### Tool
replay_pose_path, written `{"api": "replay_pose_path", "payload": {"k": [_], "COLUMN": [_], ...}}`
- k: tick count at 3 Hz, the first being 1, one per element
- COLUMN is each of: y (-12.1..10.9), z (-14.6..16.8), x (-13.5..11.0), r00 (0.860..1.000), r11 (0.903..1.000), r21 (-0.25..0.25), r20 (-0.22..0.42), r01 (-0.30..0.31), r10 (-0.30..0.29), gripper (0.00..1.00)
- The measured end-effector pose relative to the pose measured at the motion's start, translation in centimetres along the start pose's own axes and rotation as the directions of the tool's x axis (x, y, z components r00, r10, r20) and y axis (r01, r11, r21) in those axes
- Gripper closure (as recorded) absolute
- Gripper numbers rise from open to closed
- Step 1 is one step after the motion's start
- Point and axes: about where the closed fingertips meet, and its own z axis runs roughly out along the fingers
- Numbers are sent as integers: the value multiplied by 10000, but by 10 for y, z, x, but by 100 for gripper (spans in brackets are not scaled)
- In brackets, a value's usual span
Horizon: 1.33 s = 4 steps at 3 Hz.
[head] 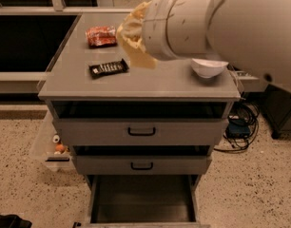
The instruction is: Pick sponge from bottom drawer and place on counter
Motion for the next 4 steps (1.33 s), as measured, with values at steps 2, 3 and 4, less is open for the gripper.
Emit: {"api": "replay_pose_path", "payload": {"k": [2, 3, 4], "y": [-18, -28, -25], "z": [-2, 8, 27], "x": [31, 78, 123], "r00": [9989, 9937, 9775], "r11": [9991, 9925, 9740], "r21": [353, 760, 1073], "r20": [-398, -519, -476], "r01": [-219, -957, -1994], "r10": [233, 998, 2054], "gripper": [100, 100, 100]}}
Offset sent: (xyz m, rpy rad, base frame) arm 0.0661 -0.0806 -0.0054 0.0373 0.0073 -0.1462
